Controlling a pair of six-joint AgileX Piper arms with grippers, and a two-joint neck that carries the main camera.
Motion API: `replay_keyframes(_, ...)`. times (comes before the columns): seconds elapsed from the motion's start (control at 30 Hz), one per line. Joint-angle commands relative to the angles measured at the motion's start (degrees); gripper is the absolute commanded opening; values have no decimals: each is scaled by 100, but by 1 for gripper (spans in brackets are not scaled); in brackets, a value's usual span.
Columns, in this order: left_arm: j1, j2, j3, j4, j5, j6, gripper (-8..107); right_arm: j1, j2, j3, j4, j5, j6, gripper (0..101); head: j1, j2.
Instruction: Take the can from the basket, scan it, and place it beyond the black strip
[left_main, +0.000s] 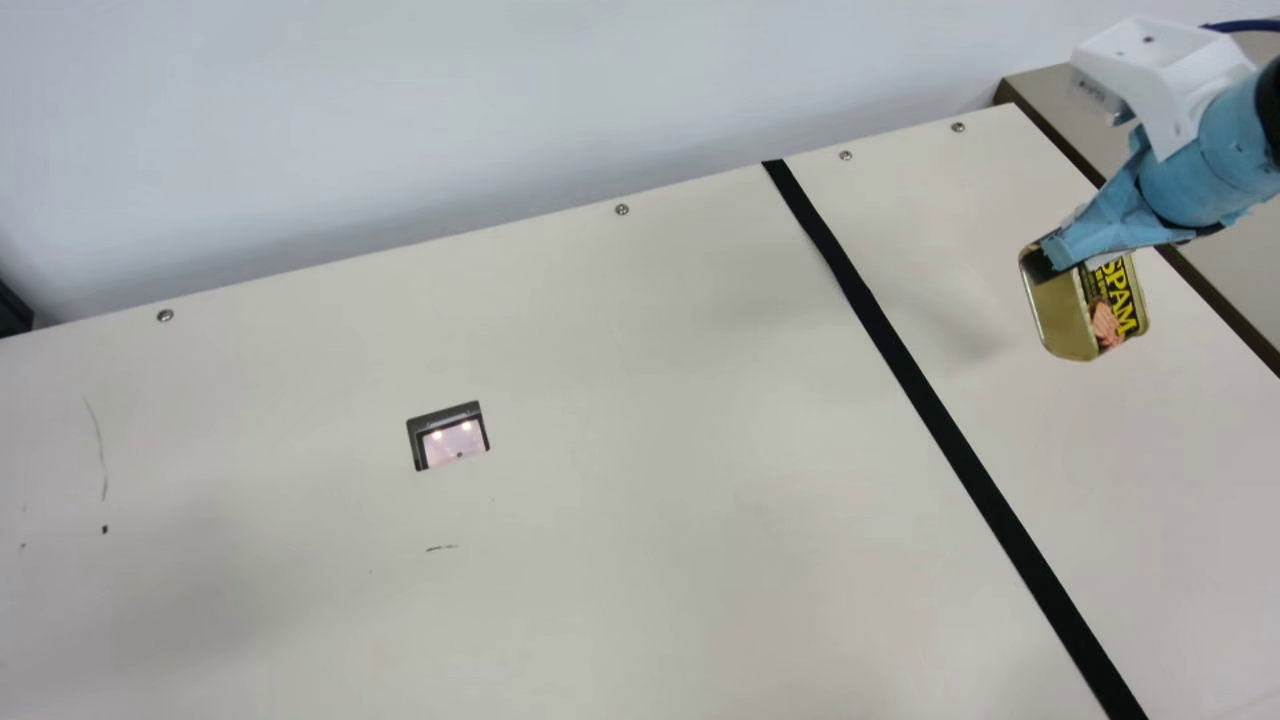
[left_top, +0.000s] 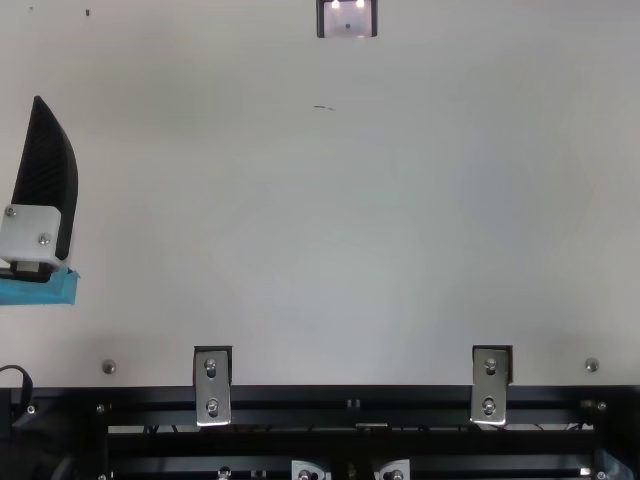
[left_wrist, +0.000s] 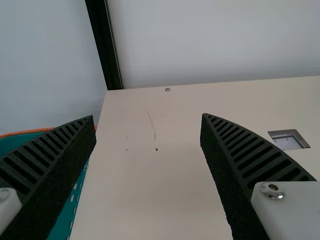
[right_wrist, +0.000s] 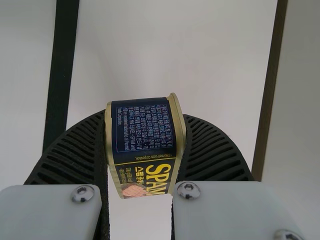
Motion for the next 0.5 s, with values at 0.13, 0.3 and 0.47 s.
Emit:
replay_keyframes(0.13,0,0,0,0,0,0,90,325,330,-278,-522,650,-49,0,-12,-85)
replay_keyframes(0.3,0,0,0,0,0,0,90,523,502,-249,-655,707,33,0,-12,-85)
replay_keyframes(0.47,0,0,0,0,0,0,90,660,637,-53,-752,540,205,0,-12,-85)
